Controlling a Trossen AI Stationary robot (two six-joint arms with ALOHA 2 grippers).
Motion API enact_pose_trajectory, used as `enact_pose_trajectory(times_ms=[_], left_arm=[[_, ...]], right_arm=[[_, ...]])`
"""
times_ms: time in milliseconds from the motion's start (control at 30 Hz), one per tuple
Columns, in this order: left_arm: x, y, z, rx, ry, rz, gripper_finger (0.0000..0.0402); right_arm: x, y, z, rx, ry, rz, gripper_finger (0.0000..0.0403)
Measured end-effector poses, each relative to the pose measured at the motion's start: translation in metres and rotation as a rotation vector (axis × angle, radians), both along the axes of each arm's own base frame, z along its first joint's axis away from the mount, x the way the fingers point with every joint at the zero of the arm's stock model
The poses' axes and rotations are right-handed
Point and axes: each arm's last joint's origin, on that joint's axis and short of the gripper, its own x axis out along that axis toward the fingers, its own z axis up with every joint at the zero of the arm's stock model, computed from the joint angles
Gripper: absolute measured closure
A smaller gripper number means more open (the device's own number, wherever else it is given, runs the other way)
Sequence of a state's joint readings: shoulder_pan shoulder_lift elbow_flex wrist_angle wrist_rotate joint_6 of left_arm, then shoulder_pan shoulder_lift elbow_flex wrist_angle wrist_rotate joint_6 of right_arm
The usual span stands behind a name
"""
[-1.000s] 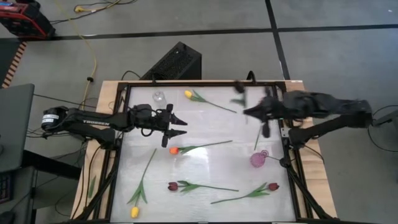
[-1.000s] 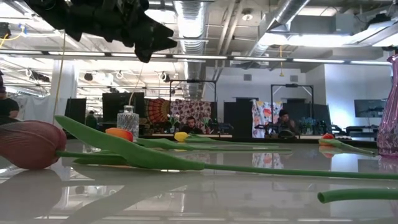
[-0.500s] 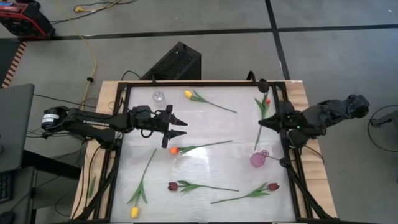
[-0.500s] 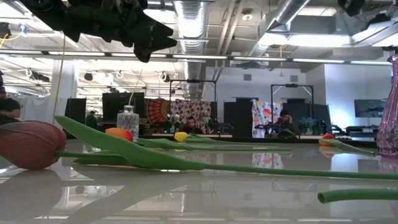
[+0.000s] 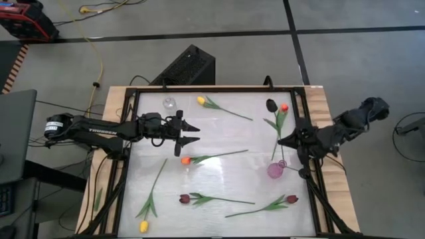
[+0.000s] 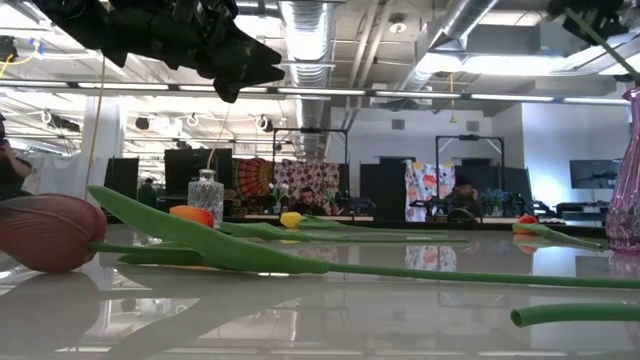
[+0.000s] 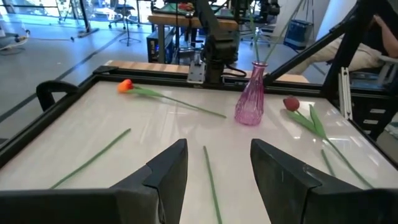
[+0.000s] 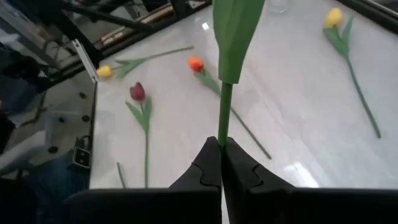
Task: Sort flowers into vase by color
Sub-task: Put the black flower into the pink vase
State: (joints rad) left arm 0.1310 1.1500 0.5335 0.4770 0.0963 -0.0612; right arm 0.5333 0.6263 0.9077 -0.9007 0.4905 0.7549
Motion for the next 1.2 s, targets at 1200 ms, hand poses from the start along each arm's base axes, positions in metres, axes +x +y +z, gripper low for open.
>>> enact_pose_trajectory(times_ms=[1200], left_arm=[[0.000, 0.000, -0.001, 0.007, 0.013, 0.002, 0.0237]], right_arm=[[0.009, 0.036, -0.021, -0.041, 0.129, -0.055, 0.0277]])
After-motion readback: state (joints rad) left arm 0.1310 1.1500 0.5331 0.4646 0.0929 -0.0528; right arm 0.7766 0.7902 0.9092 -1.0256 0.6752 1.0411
